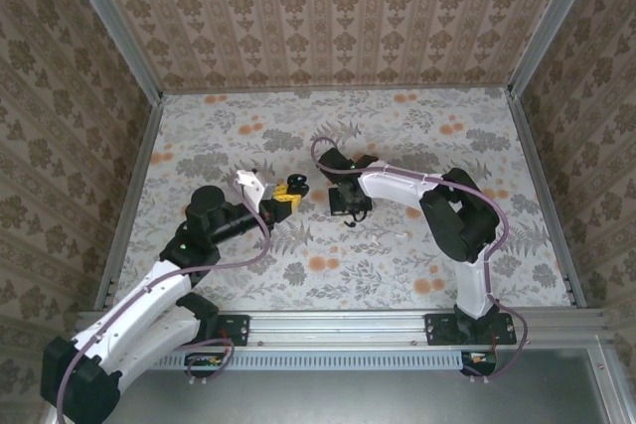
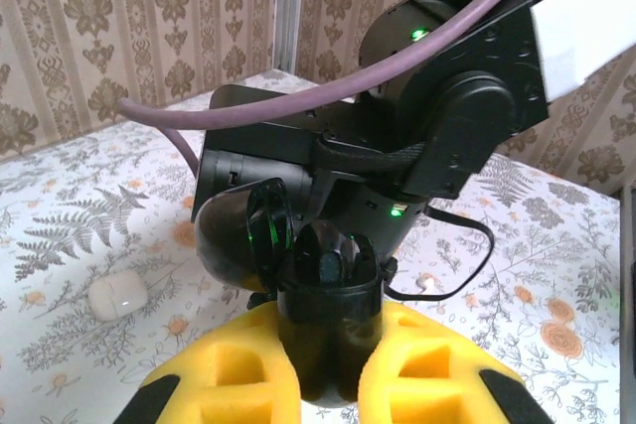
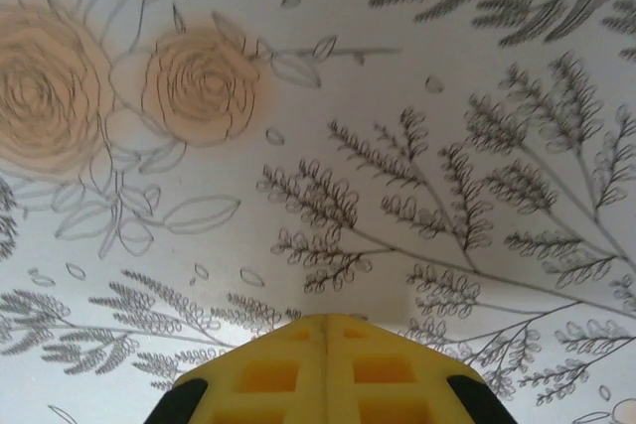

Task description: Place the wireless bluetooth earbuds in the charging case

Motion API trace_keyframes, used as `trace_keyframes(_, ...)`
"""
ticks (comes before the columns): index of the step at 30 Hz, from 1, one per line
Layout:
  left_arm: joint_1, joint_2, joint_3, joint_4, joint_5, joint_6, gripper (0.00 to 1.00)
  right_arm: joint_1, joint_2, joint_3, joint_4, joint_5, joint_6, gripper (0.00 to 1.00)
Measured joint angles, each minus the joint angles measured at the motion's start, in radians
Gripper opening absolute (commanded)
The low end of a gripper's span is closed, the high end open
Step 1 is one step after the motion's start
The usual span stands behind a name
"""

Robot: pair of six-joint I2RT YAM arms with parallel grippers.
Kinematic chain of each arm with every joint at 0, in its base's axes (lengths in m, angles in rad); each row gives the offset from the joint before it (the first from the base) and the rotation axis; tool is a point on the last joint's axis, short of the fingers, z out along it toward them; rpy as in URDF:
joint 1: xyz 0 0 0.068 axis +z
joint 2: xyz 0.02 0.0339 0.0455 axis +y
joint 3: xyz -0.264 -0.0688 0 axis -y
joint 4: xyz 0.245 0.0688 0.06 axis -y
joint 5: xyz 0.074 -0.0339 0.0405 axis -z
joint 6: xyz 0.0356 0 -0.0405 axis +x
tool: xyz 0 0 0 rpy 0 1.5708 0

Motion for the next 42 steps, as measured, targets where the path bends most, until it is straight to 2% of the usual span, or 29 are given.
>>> trace_keyframes(7, 0.000, 0.037, 0.001, 0.000, 0.003, 0.011, 0.00, 0.069, 0.000, -0.026, -0.005, 0.020, -0.032, 0.00)
trace_keyframes(13, 0.000, 0.035, 0.001, 0.000, 0.003, 0.011, 0.00, 0.084, -0.022, -0.061, 0.020, 0.029, -0.033, 0.00)
trace_keyframes(25, 0.000, 0.010, 0.001, 0.000, 0.002, 0.011, 0.00, 0.142, -0.179, -0.155, -0.068, 0.019, -0.028, 0.04)
trace_keyframes(29, 0.000, 0.009, 0.001, 0.000, 0.002, 0.011, 0.00, 0.134, -0.273, -0.155, -0.069, 0.017, -0.019, 0.11)
trace_keyframes(32, 0.000, 0.008, 0.001, 0.000, 0.002, 0.011, 0.00, 0.099, -0.298, -0.151, -0.076, 0.011, 0.000, 0.23)
trace_keyframes(38, 0.000, 0.008, 0.001, 0.000, 0.003, 0.011, 0.00, 0.026, -0.240, -0.127, -0.111, -0.008, 0.027, 0.36)
trace_keyframes(42, 0.000, 0.002, 0.000, 0.000, 0.002, 0.011, 0.00, 0.000, -0.182, -0.109, -0.113, -0.038, 0.041, 0.38)
